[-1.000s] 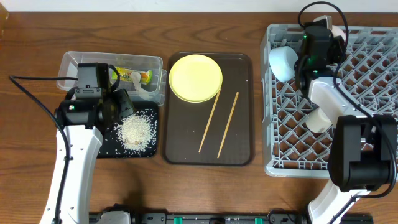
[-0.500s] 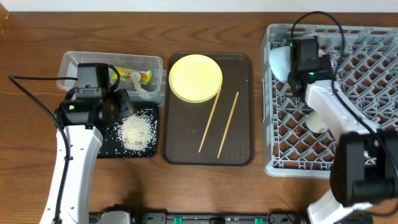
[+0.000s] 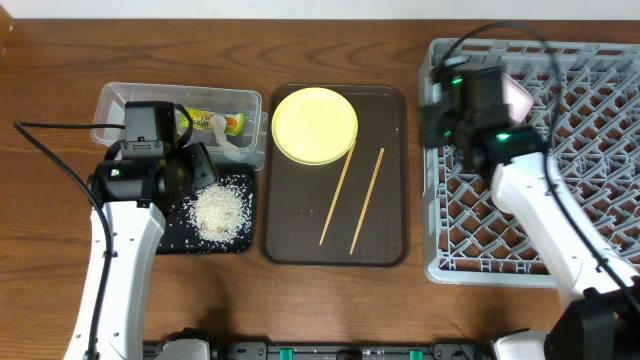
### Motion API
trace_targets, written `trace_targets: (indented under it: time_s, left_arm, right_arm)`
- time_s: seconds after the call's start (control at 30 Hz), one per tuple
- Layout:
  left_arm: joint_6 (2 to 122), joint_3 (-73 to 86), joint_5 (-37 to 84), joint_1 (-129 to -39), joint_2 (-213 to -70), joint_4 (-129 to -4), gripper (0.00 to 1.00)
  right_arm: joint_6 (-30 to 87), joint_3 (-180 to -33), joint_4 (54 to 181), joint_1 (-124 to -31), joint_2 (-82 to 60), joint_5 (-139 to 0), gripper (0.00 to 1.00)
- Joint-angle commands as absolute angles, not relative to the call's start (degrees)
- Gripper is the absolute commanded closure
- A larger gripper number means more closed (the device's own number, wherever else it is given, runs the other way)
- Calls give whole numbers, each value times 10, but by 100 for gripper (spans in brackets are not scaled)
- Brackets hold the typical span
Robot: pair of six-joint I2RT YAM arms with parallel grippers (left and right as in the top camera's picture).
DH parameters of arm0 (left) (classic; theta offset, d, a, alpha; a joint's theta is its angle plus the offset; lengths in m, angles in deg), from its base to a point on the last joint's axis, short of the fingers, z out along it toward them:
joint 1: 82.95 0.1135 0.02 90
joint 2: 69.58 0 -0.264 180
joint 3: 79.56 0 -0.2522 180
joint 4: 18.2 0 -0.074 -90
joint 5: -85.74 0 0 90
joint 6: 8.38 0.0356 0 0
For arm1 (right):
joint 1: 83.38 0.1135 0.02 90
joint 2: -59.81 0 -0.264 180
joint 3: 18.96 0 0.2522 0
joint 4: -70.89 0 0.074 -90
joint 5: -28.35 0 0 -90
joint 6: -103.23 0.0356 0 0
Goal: Sort waste into correct bins and load items into the dishwasher rack
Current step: 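Reach the right gripper to a chopstick on the tray and grasp it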
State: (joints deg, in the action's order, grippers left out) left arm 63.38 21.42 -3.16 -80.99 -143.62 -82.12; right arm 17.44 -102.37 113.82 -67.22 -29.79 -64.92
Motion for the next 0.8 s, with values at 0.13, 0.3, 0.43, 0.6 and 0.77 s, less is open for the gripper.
trace_targets:
  time_s: [0.13, 0.3, 0.43, 0.6, 0.77]
  left_arm:
    - [631, 216, -35, -807, -1437, -823, 36]
    - [631, 216, -35, -807, -1437, -823, 36]
    - [631, 216, -35, -807, -1437, -823, 35]
    - [631, 216, -35, -807, -1437, -823, 36]
    - [631, 216, -35, -807, -1437, -822, 35]
  right_arm:
    - [278, -1023, 1175, -566, -341, -661, 43]
    - [348, -1023, 1205, -526, -407, -631, 53]
    - [395, -1023, 1220, -512, -456, -615, 55]
    - [420, -1023, 1239, -507, -504, -612, 57]
    - [432, -1023, 1253, -507, -530, -606, 62]
